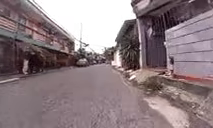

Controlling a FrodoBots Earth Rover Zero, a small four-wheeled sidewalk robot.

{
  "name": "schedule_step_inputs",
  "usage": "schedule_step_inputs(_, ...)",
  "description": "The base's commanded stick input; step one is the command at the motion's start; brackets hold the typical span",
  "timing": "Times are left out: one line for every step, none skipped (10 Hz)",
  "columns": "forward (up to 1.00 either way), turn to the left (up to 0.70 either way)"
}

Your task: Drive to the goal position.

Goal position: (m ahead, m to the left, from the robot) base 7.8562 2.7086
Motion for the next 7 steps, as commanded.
schedule_step_inputs(0.7, 0.0)
schedule_step_inputs(0.7, 0.0)
schedule_step_inputs(0.7, 0.0)
schedule_step_inputs(0.7, 0.0)
schedule_step_inputs(0.7, 0.0)
schedule_step_inputs(0.7, 0.0)
schedule_step_inputs(0.7, 0.0)
